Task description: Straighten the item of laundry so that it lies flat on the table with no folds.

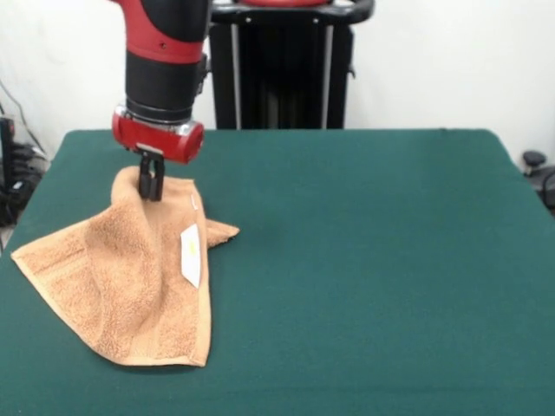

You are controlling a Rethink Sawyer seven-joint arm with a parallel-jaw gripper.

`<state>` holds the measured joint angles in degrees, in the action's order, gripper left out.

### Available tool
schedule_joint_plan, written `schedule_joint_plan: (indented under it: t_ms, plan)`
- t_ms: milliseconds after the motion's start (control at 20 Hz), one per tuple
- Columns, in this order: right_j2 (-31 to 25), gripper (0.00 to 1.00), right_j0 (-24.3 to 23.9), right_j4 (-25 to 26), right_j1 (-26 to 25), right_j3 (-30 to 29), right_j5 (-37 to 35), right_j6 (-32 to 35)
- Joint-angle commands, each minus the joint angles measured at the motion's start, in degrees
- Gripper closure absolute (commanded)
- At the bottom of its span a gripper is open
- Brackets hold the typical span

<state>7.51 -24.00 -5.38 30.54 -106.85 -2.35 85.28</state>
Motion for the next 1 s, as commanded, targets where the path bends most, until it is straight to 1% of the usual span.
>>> schedule_joint_plan:
  t_ms: [50,200,350,650,1000]
  plan:
    - [-7.17,1.00,4.62,-3.69,-5.34,-0.27,-0.44,14.39]
    - [-7.34,1.00,6.57,-6.55,-6.48,0.40,0.43,16.88]
    - [-7.56,1.00,7.84,-8.94,-7.73,1.41,1.38,17.94]
    - [-7.70,1.00,9.06,-11.69,-9.10,2.13,2.63,17.47]
    - [-7.78,1.00,9.51,-13.40,-9.98,2.99,2.71,16.17]
